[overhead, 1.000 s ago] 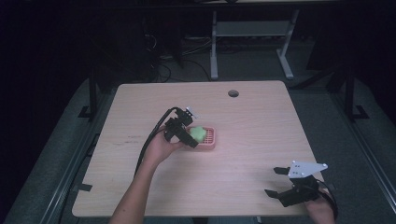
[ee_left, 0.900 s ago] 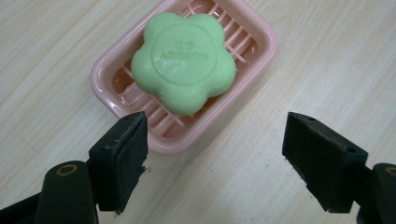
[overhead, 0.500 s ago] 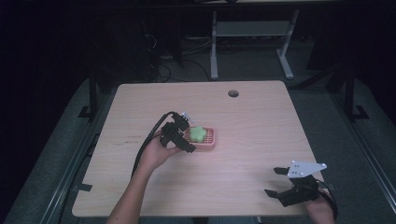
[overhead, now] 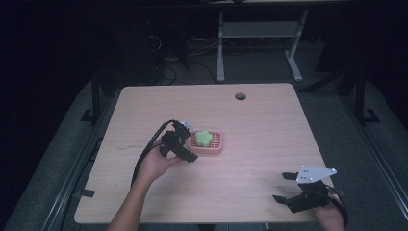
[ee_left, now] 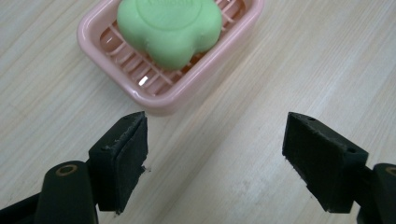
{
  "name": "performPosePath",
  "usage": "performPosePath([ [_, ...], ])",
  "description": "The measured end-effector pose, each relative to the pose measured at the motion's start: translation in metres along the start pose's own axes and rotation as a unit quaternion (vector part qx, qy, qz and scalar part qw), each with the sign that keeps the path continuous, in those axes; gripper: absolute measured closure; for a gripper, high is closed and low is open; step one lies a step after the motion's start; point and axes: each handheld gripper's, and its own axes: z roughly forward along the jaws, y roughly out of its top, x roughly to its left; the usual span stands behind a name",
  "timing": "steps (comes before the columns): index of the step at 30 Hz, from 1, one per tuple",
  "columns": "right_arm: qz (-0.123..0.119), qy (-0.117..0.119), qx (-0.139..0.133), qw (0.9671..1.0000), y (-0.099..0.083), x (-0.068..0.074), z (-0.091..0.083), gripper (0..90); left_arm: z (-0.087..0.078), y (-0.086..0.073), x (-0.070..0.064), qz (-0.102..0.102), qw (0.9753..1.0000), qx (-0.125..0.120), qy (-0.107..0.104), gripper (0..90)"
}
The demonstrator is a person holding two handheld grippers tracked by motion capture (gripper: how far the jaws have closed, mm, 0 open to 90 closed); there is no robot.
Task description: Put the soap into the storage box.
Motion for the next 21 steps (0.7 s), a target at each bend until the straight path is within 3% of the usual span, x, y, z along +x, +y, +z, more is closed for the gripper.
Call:
performPosePath([
  [21, 0.007, -0.005, 0.0, 1.0, -0.001, -0.001, -0.001, 13.8, -0.005, -0.03, -0.006, 0.001, 1.0, -0.006, 0.004, 22.1],
])
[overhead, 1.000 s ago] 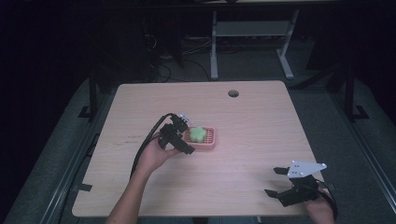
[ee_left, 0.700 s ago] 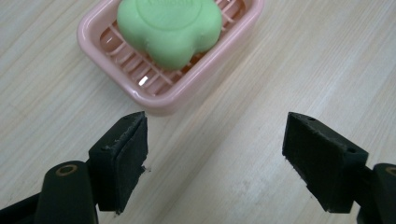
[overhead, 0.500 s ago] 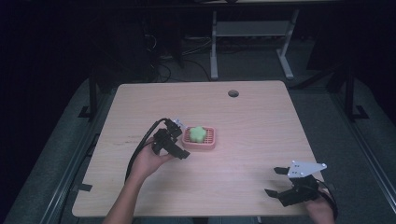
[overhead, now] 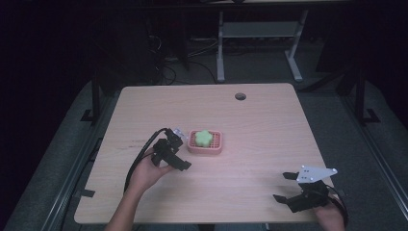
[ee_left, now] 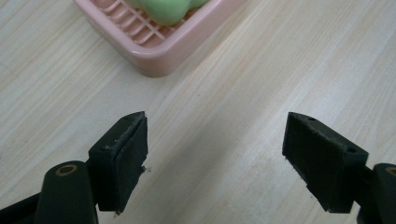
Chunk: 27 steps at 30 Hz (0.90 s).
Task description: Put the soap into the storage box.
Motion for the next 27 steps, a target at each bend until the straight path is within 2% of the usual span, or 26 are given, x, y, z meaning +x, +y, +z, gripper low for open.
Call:
performPosePath([
  [16, -0.001, -0.001, 0.003, 1.0, 0.0, 0.0, 0.001, 13.8, -0.012, -0.021, -0.01, 0.009, 0.9999, -0.009, 0.004, 22.2],
  [27, -0.001, -0.003, 0.001, 1.0, -0.001, -0.001, 0.001, 13.8, -0.016, -0.037, -0.015, 0.008, 0.9998, -0.015, -0.002, 22.1],
])
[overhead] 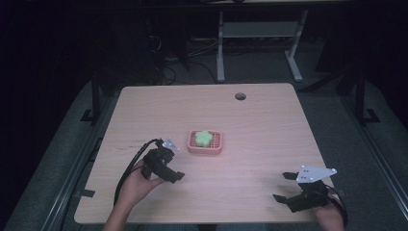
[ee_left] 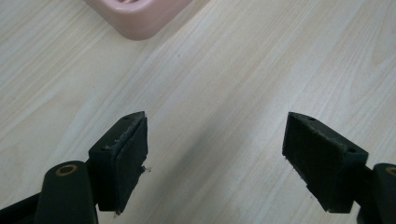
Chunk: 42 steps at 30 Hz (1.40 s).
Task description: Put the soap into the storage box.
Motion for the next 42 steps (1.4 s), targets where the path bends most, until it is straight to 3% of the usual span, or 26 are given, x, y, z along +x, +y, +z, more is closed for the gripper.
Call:
performPosePath([
  [28, 0.005, -0.004, 0.007, 1.0, -0.002, -0.001, 0.002, 13.8, -0.003, -0.05, -0.004, -0.021, 0.9998, -0.005, 0.005, 22.1],
  [42, 0.012, -0.007, 0.007, 0.9999, -0.004, -0.003, 0.001, 13.8, -0.005, -0.071, -0.009, -0.033, 0.999, -0.028, 0.012, 22.2],
])
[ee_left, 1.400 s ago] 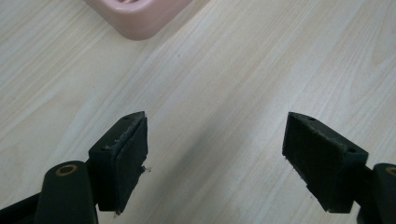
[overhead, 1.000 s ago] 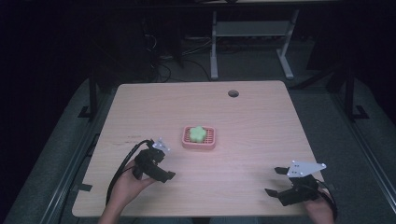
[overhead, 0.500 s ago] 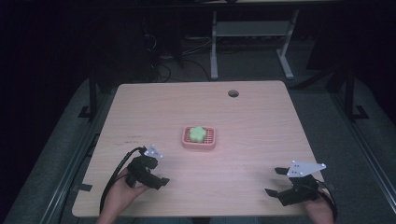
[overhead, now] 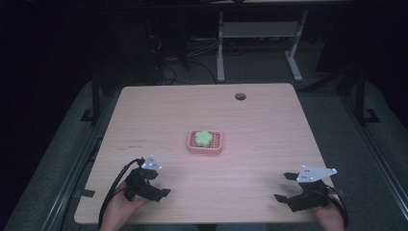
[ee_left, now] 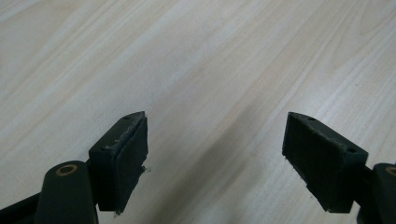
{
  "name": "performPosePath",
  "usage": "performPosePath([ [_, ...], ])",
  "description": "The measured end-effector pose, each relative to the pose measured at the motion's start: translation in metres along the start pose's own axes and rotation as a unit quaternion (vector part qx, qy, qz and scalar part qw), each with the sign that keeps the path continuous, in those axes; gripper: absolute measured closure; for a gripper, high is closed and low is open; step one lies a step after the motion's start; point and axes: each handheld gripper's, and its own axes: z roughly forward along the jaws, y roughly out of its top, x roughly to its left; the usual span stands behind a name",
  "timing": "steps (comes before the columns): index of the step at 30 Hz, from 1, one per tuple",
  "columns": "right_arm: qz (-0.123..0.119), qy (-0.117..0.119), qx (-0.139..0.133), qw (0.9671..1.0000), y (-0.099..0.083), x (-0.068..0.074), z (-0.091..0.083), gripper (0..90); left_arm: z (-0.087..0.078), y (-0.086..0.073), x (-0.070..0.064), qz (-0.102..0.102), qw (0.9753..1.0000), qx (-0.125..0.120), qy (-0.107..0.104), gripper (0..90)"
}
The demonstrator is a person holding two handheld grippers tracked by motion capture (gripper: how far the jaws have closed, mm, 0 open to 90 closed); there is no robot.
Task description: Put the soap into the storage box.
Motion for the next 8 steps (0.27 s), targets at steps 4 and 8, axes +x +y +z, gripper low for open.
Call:
performPosePath([
  [4, -0.001, 0.001, -0.002, 1.0, 0.0, -0.0009, -0.001, 13.8, 0.0006, -0.0065, -0.0051, 0.001, 1.0, 0.001, 0.006, 22.1],
  [8, -0.002, 0.003, -0.004, 1.0, 0.001, -0.0005, -0.0015, 13.8, 0.0013, -0.0068, -0.0047, 0.001, 1.0, -0.004, 0.008, 22.2],
])
